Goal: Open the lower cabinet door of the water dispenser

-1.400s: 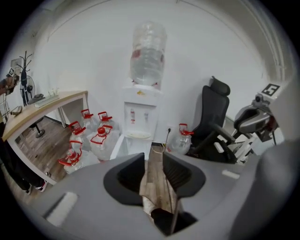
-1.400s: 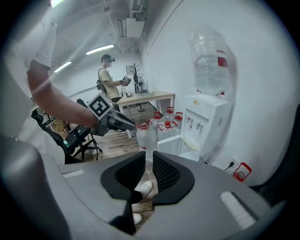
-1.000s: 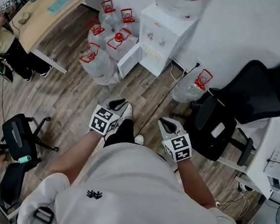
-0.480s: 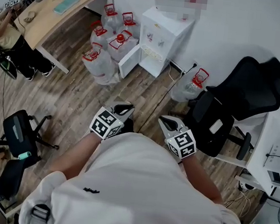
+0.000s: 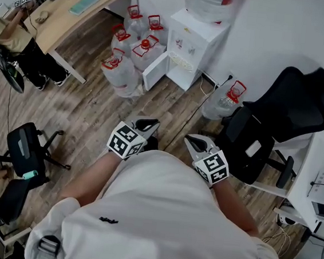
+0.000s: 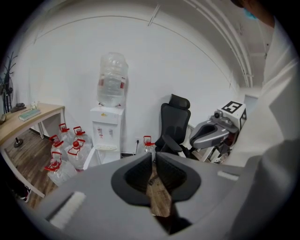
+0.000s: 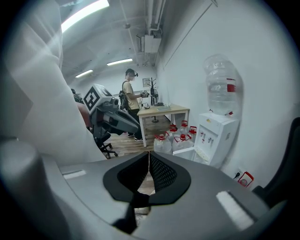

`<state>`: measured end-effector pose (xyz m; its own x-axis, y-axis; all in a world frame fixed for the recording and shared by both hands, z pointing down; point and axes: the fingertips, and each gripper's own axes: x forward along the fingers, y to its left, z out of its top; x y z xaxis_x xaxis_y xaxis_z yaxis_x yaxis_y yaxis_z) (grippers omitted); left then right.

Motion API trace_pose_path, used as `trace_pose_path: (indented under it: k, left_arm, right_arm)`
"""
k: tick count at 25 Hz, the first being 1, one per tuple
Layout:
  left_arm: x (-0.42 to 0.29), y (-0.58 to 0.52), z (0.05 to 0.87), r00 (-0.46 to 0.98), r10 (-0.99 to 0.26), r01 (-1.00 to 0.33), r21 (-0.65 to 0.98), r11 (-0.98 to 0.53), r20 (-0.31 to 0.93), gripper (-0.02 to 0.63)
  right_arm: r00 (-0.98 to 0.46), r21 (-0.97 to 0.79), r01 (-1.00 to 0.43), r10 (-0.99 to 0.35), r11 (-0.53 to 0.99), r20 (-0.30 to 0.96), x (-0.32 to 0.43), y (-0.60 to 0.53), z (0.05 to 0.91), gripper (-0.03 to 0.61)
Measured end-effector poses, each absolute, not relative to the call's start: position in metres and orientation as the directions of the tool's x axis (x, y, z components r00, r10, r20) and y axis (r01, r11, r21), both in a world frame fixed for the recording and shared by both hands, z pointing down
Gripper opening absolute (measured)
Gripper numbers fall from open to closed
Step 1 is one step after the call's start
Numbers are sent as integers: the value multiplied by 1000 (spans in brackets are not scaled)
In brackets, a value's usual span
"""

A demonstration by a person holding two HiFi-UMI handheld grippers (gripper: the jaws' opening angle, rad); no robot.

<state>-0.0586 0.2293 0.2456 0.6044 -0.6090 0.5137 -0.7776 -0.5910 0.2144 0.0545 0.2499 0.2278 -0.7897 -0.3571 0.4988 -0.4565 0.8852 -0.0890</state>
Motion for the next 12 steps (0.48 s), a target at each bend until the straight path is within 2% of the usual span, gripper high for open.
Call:
trace_pose_path:
  k: [12]
  left_arm:
    - [-42, 225, 255, 600, -557, -758, 187, -625, 574, 84]
  right_arm:
    - [-782, -132, -509, -393, 851, 483, 72, 246, 243, 6]
